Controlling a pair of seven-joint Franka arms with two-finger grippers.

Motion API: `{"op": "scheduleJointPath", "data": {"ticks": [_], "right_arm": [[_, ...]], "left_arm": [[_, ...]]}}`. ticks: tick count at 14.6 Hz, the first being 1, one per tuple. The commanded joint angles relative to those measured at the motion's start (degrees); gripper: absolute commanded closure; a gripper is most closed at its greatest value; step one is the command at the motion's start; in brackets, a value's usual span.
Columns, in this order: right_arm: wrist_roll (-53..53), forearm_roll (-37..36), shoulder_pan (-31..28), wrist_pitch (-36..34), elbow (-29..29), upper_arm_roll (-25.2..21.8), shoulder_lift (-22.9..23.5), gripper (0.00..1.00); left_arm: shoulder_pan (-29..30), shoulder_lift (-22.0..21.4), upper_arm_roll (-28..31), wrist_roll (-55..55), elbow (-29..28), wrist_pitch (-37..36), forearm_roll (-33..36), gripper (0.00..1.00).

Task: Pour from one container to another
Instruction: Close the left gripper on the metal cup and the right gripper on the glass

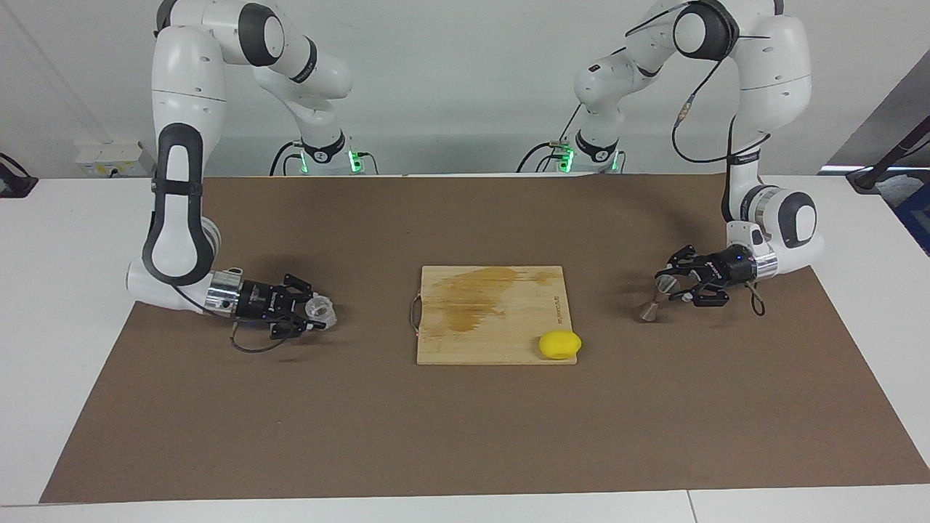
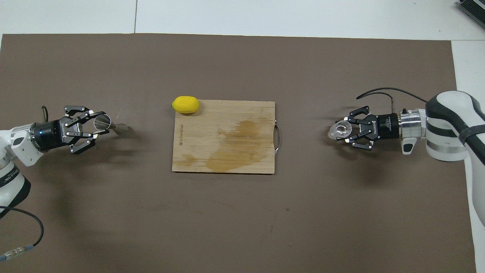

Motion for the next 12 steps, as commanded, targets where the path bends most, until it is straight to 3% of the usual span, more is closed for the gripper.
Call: {"op": "scheduleJointPath", "data": {"ticks": [1,6,12], "right_arm": [[1.0,0.5,-0.2,0.0,0.3,0.0,-2.2,1.0],[5.4,-1.4,-0.1,-0.9,0.3,0.1,-8.6,1.0],[14.0,-6.2,2.1,-2.0,0.3,0.6,-15.3,1.0]], "left_arm": [[-1.4,-4.2,0.7,-2.9,-3.1,-1.4,-0.9,0.82],[-5.5,-11.9,0.6,-6.2,-10.3,-0.8,-1.0,0.82],[-14.1,-13.2,0.5,-6.2,-14.0,2.0,-9.9,0.83]]}}
